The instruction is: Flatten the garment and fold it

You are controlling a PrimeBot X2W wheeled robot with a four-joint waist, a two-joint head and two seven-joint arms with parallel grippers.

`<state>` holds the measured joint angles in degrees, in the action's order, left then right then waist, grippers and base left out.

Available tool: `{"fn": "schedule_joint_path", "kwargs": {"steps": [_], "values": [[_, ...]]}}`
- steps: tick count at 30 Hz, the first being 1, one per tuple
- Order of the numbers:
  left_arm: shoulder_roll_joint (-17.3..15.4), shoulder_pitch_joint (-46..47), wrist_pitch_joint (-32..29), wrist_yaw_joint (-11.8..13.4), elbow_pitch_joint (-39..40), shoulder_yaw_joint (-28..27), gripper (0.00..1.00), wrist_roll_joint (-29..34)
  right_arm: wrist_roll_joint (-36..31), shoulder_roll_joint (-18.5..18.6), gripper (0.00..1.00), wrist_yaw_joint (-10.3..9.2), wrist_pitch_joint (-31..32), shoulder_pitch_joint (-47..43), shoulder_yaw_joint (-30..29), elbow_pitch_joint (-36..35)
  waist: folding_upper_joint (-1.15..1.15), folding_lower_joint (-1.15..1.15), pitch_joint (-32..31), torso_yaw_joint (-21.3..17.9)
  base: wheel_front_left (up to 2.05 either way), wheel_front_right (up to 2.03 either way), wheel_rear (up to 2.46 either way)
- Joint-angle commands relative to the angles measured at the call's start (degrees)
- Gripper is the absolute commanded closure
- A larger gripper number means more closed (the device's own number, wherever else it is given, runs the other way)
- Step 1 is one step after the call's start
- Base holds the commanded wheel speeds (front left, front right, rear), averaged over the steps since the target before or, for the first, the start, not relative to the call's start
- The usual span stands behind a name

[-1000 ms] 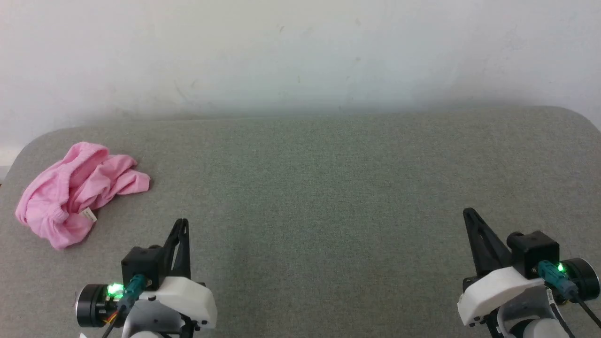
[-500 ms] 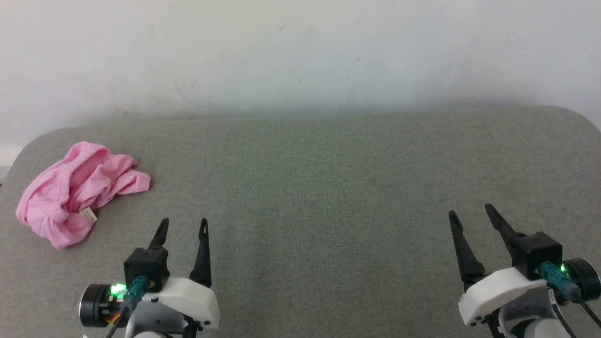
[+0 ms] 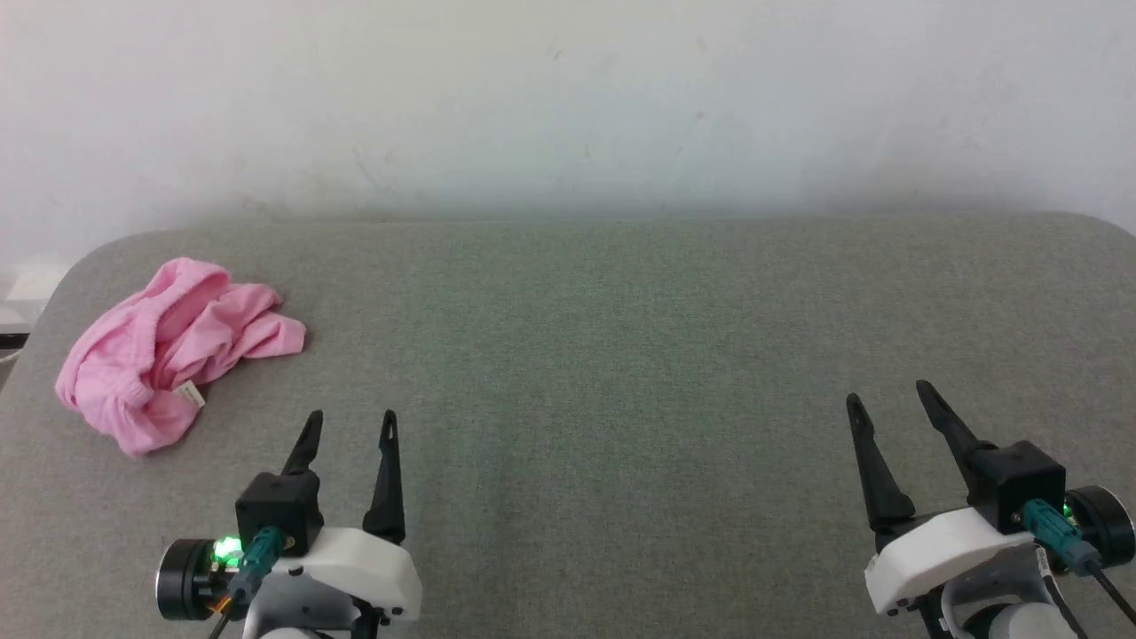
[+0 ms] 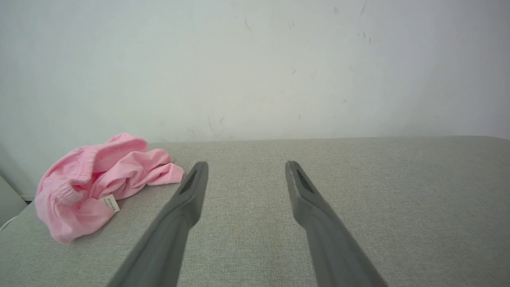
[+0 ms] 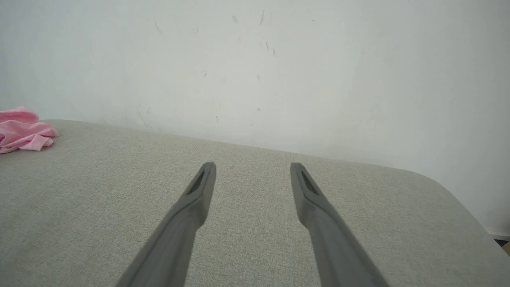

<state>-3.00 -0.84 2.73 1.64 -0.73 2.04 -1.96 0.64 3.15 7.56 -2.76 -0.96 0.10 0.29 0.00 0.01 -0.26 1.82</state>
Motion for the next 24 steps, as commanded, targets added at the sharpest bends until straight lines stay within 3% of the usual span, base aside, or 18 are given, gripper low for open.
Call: {"fn": "schedule_joint_path", "kwargs": {"steps": [1,24], "values": [[0.03,-0.63,0.63,0.5,-0.17,0.22,0.0,-0.21,0.54,-0.07,0.0,-0.02,-0.61,-0.32,0.03,-0.46,0.0,-0.01,-0.1,0.52,0.0,0.0,0.0],[0.05,-1.91,3.39,1.82,-0.21,1.22,0.0,-1.12,1.49,-0.12,0.0,-0.03,-3.36,-1.15,1.86,-0.72,0.0,-0.01,-0.84,8.28,0.0,0.0,0.0]]}}
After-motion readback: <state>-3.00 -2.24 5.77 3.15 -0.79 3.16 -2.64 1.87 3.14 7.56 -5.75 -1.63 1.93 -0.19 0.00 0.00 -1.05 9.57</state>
